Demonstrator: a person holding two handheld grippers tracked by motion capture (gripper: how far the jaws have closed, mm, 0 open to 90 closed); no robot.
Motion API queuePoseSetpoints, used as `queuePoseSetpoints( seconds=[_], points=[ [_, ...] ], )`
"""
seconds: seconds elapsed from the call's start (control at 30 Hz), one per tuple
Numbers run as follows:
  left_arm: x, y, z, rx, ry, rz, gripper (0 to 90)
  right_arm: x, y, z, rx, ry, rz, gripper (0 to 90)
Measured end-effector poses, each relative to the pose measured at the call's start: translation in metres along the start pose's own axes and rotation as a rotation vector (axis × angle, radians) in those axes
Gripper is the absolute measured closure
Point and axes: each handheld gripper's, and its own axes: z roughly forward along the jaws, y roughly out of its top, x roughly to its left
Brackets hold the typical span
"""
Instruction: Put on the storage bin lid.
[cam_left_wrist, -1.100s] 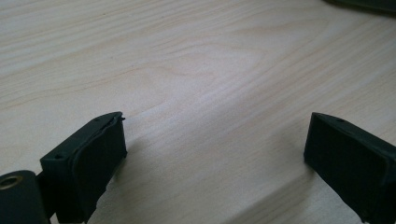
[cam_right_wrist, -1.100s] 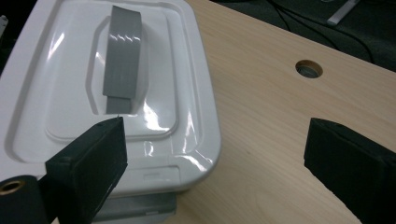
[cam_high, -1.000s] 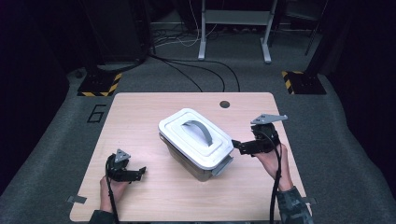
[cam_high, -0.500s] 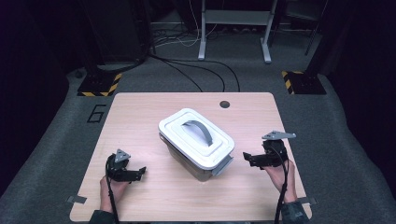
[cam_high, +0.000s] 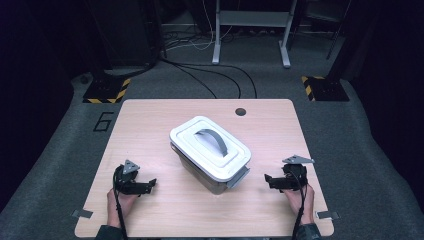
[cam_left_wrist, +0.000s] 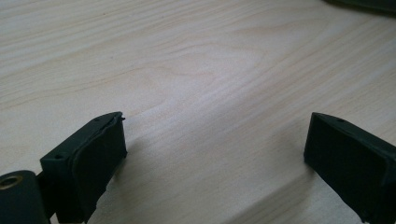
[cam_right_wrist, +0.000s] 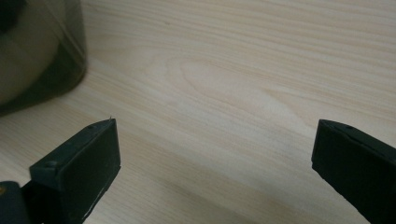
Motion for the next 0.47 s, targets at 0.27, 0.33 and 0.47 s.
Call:
queuePoseSetpoints(
  seconds=[0.27, 0.33, 0.47],
  points=[
    [0.0, 0.0, 0.0, 0.0, 0.0, 0.0, 5.5, -0.006, -0.014, 0.01, 0.001, -0.007, 0.001, 0.0],
    [0.0, 0.0, 0.0, 0.0, 0.0, 0.0, 5.5, -0.007, -0.016, 0.012, 0.004, 0.0, 0.002, 0.0],
    [0.0, 0.0, 0.0, 0.0, 0.0, 0.0, 5.5, -0.007, -0.019, 0.015, 0.006, 0.0, 0.01, 0.0]
  ],
)
